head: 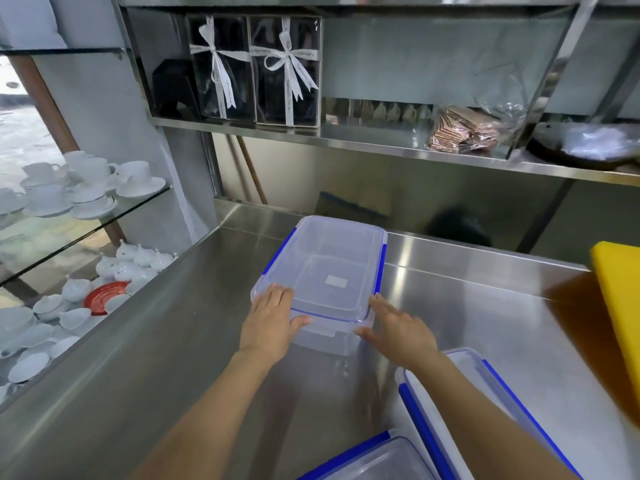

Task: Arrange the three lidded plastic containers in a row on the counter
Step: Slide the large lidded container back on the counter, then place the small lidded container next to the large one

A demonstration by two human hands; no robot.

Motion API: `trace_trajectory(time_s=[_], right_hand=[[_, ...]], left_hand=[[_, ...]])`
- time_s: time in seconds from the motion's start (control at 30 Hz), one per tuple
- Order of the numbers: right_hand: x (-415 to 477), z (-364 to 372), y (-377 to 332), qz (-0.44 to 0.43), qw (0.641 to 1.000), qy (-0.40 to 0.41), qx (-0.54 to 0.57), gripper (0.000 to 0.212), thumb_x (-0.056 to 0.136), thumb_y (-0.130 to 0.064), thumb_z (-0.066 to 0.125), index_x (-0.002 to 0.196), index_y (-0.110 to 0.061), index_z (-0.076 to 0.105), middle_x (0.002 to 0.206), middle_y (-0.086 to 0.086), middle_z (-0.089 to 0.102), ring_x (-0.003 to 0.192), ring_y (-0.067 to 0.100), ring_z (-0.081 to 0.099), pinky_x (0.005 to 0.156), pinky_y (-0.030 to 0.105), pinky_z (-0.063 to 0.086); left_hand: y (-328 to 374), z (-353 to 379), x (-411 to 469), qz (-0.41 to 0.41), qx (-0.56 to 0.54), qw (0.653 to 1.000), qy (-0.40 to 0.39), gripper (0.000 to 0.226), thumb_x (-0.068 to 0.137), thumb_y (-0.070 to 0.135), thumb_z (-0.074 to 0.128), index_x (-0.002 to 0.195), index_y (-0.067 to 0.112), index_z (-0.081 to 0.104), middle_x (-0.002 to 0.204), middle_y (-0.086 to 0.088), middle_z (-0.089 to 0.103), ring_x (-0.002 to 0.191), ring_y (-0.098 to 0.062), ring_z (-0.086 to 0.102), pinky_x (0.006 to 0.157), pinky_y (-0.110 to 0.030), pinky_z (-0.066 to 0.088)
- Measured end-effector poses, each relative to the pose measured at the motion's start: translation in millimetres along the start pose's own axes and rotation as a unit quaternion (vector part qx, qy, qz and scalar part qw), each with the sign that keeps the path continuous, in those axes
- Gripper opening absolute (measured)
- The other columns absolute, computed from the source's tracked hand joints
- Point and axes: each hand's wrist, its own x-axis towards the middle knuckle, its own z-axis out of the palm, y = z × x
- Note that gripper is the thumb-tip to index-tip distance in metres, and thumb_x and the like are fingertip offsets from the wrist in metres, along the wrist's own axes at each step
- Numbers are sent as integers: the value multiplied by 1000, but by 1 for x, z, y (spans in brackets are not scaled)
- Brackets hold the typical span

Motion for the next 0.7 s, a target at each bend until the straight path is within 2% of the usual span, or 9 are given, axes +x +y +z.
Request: trace_trajectory(time_s=[0.1, 0.17, 0.23, 0.3, 0.37, 0.43, 0.53, 0.6, 0.7], right_hand=[[-15, 4, 13, 10, 999, 31, 8, 77, 81, -63, 44, 143, -30, 11, 155, 0, 19, 138, 24, 27, 111, 44, 24], [-29, 0, 25, 33, 997, 71, 20, 79, 80, -65, 43, 142, -29, 12, 153, 2, 24, 137, 24, 28, 111, 44, 25], [-44, -7, 40, 64, 991, 107, 37, 79, 79, -64, 46, 142, -28, 16, 150, 3, 31, 135, 24, 32, 109, 43, 28], [-60, -16, 57, 84, 988, 120, 52, 76, 78, -61, 52, 139, -25, 25, 146, 5, 37, 131, 25, 37, 108, 43, 32], [-77, -23, 75, 98, 985, 112, 82, 74, 75, -56, 61, 136, -26, 32, 143, 6, 40, 127, 27, 41, 105, 47, 36], [-93, -28, 92, 119, 984, 64, 114, 78, 69, -49, 71, 134, -27, 32, 142, 7, 37, 125, 29, 39, 105, 50, 36], [-116, -32, 117, 160, 969, -108, 151, 100, 58, -41, 81, 136, -36, 18, 140, 6, 27, 124, 30, 36, 104, 45, 36], [-130, -33, 128, 176, 948, -212, 161, 115, 51, -43, 84, 136, -46, 7, 143, 2, 22, 127, 29, 34, 104, 44, 38], [-143, -28, 134, 165, 942, -247, 156, 119, 51, -43, 84, 135, -52, -1, 134, -3, 28, 122, 25, 36, 102, 42, 39]], left_hand=[[12, 0, -12, -8, 25, 999, 24, 58, 93, 42, 44, 138, 10, 29, 145, -7, 33, 137, -23, 27, 115, -36, 17], [29, 1, -26, -11, -13, 997, 73, 52, 90, 33, 53, 134, 9, 37, 139, -10, 42, 129, -26, 38, 107, -37, 28], [53, 2, -39, 10, -68, 993, 99, 36, 86, 29, 58, 116, 10, 52, 117, -10, 58, 108, -29, 55, 91, -39, 42], [80, 3, -50, 37, -106, 992, 63, 22, 87, 32, 56, 94, 11, 58, 97, -7, 67, 90, -28, 62, 78, -38, 46], [105, 8, -58, 50, -104, 993, 0, 28, 88, 41, 52, 82, 14, 57, 87, -6, 69, 82, -26, 63, 74, -36, 48], [126, 14, -66, 46, -109, 989, -91, 31, 86, 49, 50, 77, 19, 55, 83, -1, 67, 79, -24, 62, 73, -35, 51], [149, 22, -74, 30, -128, 961, -244, 31, 80, 50, 53, 65, 24, 44, 84, -1, 63, 85, -26, 61, 70, -32, 44], [159, 26, -75, 41, -117, 946, -299, 28, 78, 49, 54, 75, 22, 48, 99, -8, 65, 93, -29, 60, 72, -34, 43], [171, 29, -78, 39, -134, 932, -334, 43, 78, 44, 58, 100, 8, 54, 110, -16, 64, 101, -31, 60, 79, -36, 47]])
